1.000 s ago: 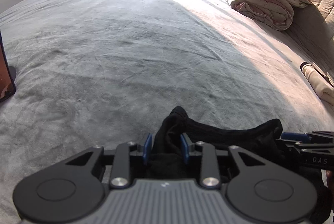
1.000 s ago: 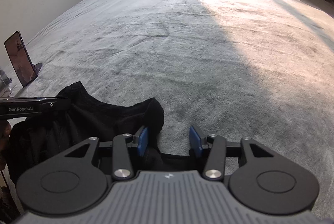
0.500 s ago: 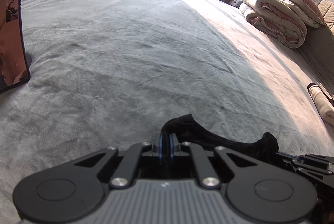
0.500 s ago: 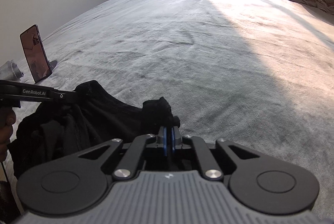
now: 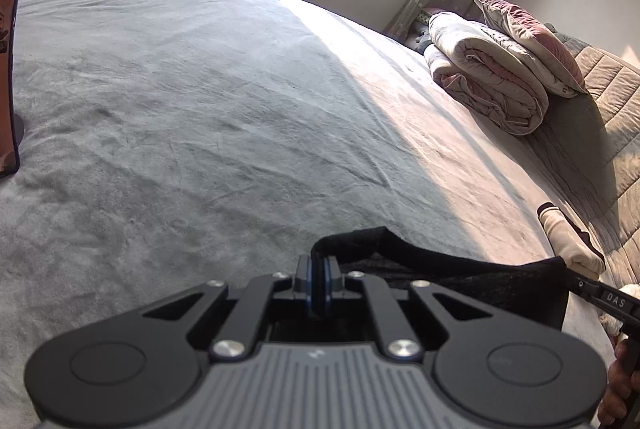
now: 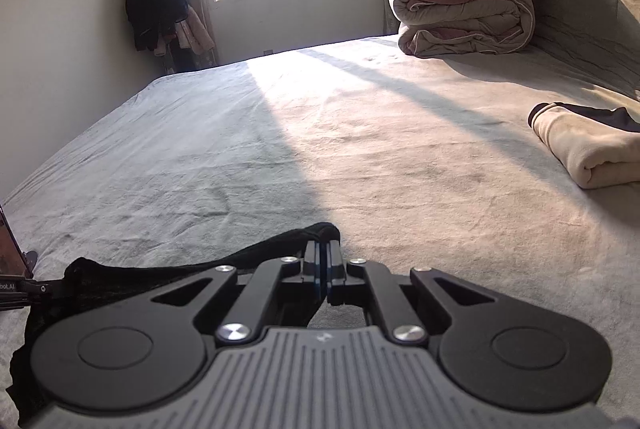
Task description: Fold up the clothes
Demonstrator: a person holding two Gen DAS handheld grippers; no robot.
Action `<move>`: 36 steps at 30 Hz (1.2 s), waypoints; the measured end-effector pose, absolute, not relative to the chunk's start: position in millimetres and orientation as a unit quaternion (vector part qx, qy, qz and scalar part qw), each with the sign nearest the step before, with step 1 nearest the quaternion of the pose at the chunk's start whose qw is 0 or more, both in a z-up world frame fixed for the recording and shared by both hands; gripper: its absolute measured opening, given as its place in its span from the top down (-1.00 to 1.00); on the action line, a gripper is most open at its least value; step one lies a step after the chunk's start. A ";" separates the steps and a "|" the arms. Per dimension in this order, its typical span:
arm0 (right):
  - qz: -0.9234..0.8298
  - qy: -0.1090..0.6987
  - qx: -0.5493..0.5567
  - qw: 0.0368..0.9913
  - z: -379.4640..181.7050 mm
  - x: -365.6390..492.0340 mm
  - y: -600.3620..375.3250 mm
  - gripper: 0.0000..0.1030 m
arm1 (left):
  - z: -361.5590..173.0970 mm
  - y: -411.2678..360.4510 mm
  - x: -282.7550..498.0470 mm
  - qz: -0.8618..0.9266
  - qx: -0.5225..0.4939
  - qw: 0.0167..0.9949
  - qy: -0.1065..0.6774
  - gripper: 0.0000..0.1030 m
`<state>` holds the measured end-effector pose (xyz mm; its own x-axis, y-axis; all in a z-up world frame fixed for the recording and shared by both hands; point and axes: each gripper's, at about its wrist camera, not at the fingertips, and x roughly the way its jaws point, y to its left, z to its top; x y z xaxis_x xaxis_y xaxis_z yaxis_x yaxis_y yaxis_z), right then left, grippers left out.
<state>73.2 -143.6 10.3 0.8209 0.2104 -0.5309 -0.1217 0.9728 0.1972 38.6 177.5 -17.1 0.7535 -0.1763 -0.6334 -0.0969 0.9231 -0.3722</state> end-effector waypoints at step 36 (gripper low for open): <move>0.014 0.272 0.029 0.962 30.3 83.8 -160.2 0.92 | 19.4 161.1 67.4 0.004 -0.117 0.932 0.344 0.85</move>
<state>83.8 -160.2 30.3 0.8511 0.0436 -0.5232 -0.0118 0.9979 0.0639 67.4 161.1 19.4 0.7626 -0.0731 -0.6427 -0.0877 0.9727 -0.2147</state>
